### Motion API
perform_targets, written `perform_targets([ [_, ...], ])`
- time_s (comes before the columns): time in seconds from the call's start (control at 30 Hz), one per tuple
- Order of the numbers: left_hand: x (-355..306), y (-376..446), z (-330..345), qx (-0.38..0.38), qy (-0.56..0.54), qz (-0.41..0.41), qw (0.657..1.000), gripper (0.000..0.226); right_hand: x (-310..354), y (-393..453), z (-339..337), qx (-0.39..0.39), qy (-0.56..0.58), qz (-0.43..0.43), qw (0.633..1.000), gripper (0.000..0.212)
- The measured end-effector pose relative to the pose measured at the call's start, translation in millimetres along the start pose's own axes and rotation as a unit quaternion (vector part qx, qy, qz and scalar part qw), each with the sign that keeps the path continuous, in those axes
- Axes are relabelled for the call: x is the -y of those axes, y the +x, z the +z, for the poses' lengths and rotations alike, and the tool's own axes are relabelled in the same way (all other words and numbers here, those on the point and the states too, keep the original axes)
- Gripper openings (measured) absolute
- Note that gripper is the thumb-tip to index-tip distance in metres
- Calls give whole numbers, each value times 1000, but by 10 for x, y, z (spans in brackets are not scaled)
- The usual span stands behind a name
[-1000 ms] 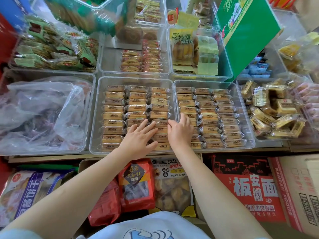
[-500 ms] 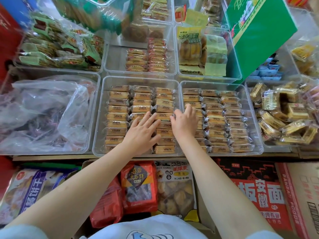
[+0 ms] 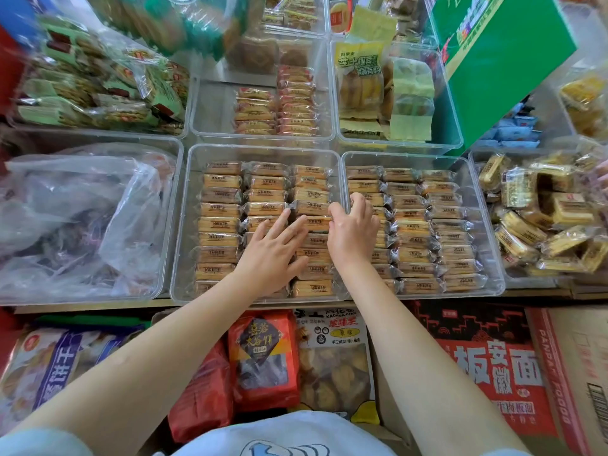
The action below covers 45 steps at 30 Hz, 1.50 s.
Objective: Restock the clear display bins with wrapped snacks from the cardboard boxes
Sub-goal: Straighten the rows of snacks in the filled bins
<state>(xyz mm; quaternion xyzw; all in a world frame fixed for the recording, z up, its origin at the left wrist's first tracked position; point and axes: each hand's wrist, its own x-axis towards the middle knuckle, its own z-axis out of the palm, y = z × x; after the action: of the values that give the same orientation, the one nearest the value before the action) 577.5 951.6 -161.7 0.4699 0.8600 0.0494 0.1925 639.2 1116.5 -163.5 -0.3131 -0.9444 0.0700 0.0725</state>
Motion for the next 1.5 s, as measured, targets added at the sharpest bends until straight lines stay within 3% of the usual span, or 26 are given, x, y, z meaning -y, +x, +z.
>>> perform_targets([
  [0.1, -3, 31, -5, 9, 0, -5, 1000, 68, 5, -3, -3, 16, 8, 2, 1000, 9],
  [0.3, 9, 22, -45, 17, 3, -1, 1000, 69, -62, -4, -106, 82, 51, 27, 995, 20],
  [0.47, 28, -154, 58, 18, -8, 28, 999, 76, -158, -289, -92, 70, 100, 20, 992, 18],
  [0.63, -25, -149, 48, 18, -14, 18, 1000, 66, -53, -272, -120, 91, 77, 49, 992, 18],
  [0.77, -16, -155, 41, -13, -13, 1, 1000, 75, -31, -243, -151, 30, 39, -8, 999, 30],
  [0.93, 3, -32, 26, -3, -18, -26, 999, 69, -61, -328, -98, 152, -20, 23, 988, 46],
  [1.07, -40, 25, 42, 11, -9, 2, 1000, 68, -22, -387, -127, 199, -34, 50, 978, 50],
  [1.17, -5, 90, -18, -16, 1, 21, 1000, 62, 26, -198, -170, 142, 9, 59, 988, 33],
  [1.3, 13, 207, -136, -60, 24, 40, 997, 59, 7, 84, -140, 27, 8, -10, 1000, 19],
  [1.5, 36, 311, -107, 7, 61, -7, 998, 67, 13, 274, -52, 89, -65, -12, 994, 21],
])
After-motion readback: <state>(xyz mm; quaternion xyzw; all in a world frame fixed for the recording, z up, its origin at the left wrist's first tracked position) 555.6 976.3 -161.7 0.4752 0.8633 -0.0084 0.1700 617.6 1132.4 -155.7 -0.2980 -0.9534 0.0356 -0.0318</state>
